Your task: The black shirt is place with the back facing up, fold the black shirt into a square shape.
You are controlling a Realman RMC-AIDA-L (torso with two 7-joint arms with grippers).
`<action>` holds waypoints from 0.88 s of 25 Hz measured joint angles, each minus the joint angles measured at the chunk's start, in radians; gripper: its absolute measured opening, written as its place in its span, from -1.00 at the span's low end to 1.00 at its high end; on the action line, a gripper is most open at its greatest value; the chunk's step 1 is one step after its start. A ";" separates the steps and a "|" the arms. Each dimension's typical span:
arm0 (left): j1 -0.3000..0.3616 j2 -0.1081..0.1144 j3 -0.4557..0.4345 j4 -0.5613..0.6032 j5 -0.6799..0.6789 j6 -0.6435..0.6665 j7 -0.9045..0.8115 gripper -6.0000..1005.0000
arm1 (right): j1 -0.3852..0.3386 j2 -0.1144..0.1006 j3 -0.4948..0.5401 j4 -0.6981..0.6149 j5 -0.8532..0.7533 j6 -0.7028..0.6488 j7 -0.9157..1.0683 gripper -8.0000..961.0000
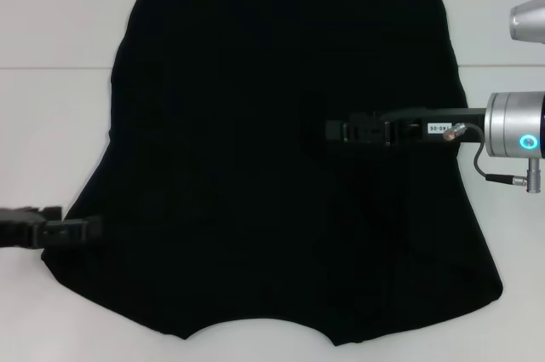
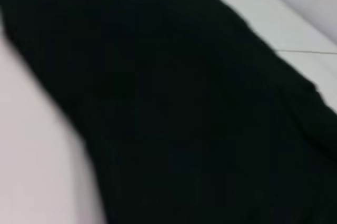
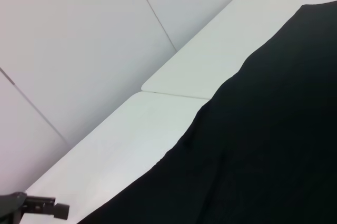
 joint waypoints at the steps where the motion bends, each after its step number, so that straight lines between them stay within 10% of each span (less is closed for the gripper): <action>1: 0.002 0.001 -0.011 -0.001 0.009 -0.005 -0.018 0.92 | 0.001 0.000 0.000 -0.001 0.000 0.002 0.000 0.47; 22: -0.023 0.014 -0.005 -0.062 0.152 -0.075 -0.183 0.81 | 0.004 -0.006 0.005 -0.012 0.002 0.001 -0.002 0.47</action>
